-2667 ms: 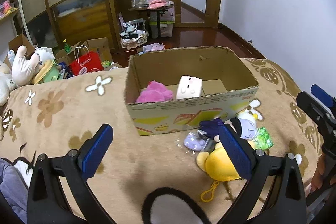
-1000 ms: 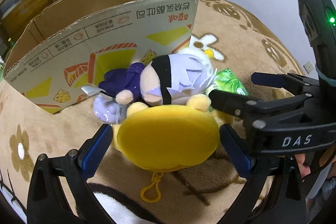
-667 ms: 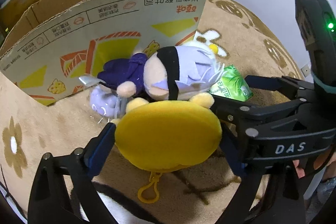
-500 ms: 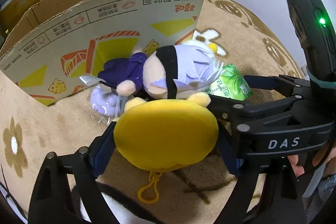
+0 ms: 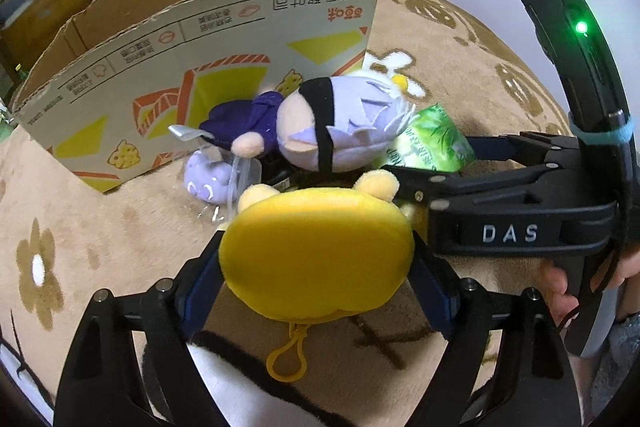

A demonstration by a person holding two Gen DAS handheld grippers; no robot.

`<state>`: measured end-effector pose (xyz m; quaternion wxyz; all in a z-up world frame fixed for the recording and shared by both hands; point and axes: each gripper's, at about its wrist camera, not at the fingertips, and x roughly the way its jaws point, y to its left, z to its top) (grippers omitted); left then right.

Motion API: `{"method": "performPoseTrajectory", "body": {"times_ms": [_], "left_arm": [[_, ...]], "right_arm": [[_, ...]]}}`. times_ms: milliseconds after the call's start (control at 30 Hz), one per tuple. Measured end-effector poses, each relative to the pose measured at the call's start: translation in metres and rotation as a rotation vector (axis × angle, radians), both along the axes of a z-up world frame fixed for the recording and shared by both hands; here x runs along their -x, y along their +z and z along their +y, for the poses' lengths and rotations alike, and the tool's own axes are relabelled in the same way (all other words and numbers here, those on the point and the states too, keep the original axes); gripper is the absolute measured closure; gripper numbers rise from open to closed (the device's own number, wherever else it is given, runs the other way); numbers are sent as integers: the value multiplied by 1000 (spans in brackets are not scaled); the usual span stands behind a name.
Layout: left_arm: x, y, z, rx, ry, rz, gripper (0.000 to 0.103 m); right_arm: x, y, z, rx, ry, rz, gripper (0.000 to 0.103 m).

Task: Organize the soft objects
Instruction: 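Lift the yellow plush into the box with the left tool while the right tool carries the tissue pack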

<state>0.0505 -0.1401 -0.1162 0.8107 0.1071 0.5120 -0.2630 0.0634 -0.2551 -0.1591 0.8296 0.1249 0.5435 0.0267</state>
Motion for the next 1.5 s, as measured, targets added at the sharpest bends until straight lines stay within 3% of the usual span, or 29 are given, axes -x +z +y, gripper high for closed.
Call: {"method": "performPoseTrajectory", "body": {"times_ms": [100, 367, 533, 800, 1167, 1333, 1500], "left_arm": [[1, 5, 7, 4, 27, -5, 20], [5, 21, 28, -7, 101, -51, 20], [10, 35, 40, 1, 151, -102, 20], [27, 63, 54, -22, 215, -237, 20], [45, 113, 70, 5, 280, -470, 20], [48, 131, 74, 18, 289, -554, 20], [47, 142, 72, -22, 273, -650, 20]], "right_arm": [[6, 3, -6, -12, -15, -11, 27], [20, 17, -5, 29, -13, -43, 29], [37, 40, -1, 69, -12, -121, 29], [63, 85, 9, 107, -3, -294, 30], [88, 131, 22, 204, -45, -536, 30], [89, 149, 25, 229, -64, -633, 30], [77, 165, 30, 233, -50, -684, 30]]}}
